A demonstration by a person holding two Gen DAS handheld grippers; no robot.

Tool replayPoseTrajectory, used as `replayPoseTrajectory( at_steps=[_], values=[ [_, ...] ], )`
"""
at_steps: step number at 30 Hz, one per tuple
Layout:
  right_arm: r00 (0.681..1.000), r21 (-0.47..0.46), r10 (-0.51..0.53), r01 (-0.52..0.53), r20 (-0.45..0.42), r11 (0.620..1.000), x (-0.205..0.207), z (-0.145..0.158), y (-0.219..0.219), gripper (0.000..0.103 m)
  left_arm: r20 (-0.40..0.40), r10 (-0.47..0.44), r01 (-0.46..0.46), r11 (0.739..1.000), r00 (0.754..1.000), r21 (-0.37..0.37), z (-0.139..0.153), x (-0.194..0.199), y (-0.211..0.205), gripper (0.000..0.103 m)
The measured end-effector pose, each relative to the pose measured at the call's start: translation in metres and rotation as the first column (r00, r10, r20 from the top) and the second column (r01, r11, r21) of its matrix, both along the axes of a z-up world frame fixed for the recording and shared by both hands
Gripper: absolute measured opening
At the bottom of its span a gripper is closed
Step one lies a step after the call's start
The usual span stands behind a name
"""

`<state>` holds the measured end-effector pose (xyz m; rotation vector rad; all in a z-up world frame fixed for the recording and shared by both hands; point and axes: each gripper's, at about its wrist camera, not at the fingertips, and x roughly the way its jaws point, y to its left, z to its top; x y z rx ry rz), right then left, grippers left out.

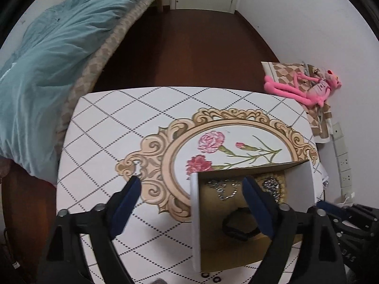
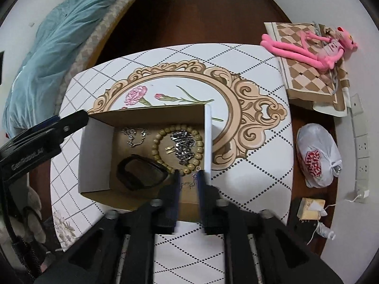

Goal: Organize jewelry
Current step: 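Lift both tools back from the box toward the small black rings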

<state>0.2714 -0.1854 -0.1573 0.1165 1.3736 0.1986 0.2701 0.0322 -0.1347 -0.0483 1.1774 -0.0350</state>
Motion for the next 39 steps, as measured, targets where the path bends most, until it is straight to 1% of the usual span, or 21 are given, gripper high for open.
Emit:
replayPoseTrajectory(
  at_steps=[1, 2, 4, 5, 6, 7, 8, 11, 17, 23, 28, 30, 34, 39],
  values=[
    [1.000, -0.011, -0.003, 0.003, 0.009, 1.000, -0.001, 0.002, 0.000, 0.052, 0.006, 0.006, -0.006, 1.000, 1.000, 0.006, 0.001, -0.002, 0.002, 0.097],
    [1.000, -0.019, -0.004, 0.005, 0.024, 1.000, -0.001, 0.005, 0.001, 0.063, 0.014, 0.013, -0.013, 1.000, 1.000, 0.014, 0.002, -0.005, 0.003, 0.102],
    [0.999, -0.041, -0.001, 0.003, 0.042, 0.999, -0.003, 0.008, 0.003, 0.067, 0.040, 0.021, -0.023, 0.999, 0.999, 0.034, 0.004, -0.010, 0.005, 0.102],
    [0.999, -0.060, -0.002, 0.005, 0.049, 0.998, -0.004, 0.008, 0.004, 0.068, 0.054, 0.026, -0.029, 0.999, 0.998, 0.042, 0.006, -0.015, 0.006, 0.102],
    [0.998, -0.079, -0.005, 0.010, 0.057, 0.997, -0.005, 0.008, 0.005, 0.073, 0.064, 0.030, -0.033, 0.998, 0.997, 0.049, 0.006, -0.019, 0.006, 0.102],
    [0.998, -0.103, -0.013, 0.020, 0.066, 0.994, -0.006, 0.007, 0.005, 0.086, 0.071, 0.033, -0.037, 0.998, 0.997, 0.054, 0.006, -0.023, 0.006, 0.102],
    [0.997, -0.122, -0.017, 0.026, 0.073, 0.992, -0.008, 0.006, 0.005, 0.096, 0.075, 0.034, -0.038, 0.998, 0.997, 0.056, 0.006, -0.026, 0.006, 0.102],
    [0.995, -0.189, -0.023, 0.042, 0.102, 0.981, -0.014, 0.002, 0.005, 0.097, 0.076, 0.040, -0.045, 0.997, 0.996, 0.061, 0.002, -0.036, 0.006, 0.102],
    [0.991, -0.212, -0.036, 0.062, 0.128, 0.975, -0.026, -0.003, 0.002, 0.097, 0.054, 0.036, -0.039, 0.997, 0.998, 0.059, -0.007, -0.055, 0.002, 0.102],
    [0.987, -0.208, -0.047, 0.078, 0.152, 0.975, -0.036, 0.003, 0.000, 0.097, 0.061, 0.048, -0.052, 0.996, 0.997, 0.071, -0.003, -0.066, -0.001, 0.102],
    [0.979, -0.215, -0.061, 0.103, 0.193, 0.971, -0.046, 0.017, -0.002, 0.097, 0.089, 0.058, -0.065, 0.994, 0.994, 0.083, 0.007, -0.077, -0.001, 0.102],
    [0.972, -0.226, -0.063, 0.115, 0.225, 0.967, -0.053, 0.026, -0.002, 0.097, 0.104, 0.060, -0.069, 0.994, 0.993, 0.084, 0.013, -0.083, -0.002, 0.102],
    [0.958, -0.222, -0.073, 0.138, 0.279, 0.965, -0.069, 0.045, -0.004, 0.097, 0.154, 0.060, -0.075, 0.993, 0.986, 0.093, 0.031, -0.101, -0.005, 0.102],
    [0.934, -0.209, -0.081, 0.162, 0.349, 0.964, -0.092, 0.073, -0.006, 0.097, 0.208, 0.059, -0.077, 0.994, 0.976, 0.081, 0.055, -0.121, -0.007, 0.102]
  ],
)
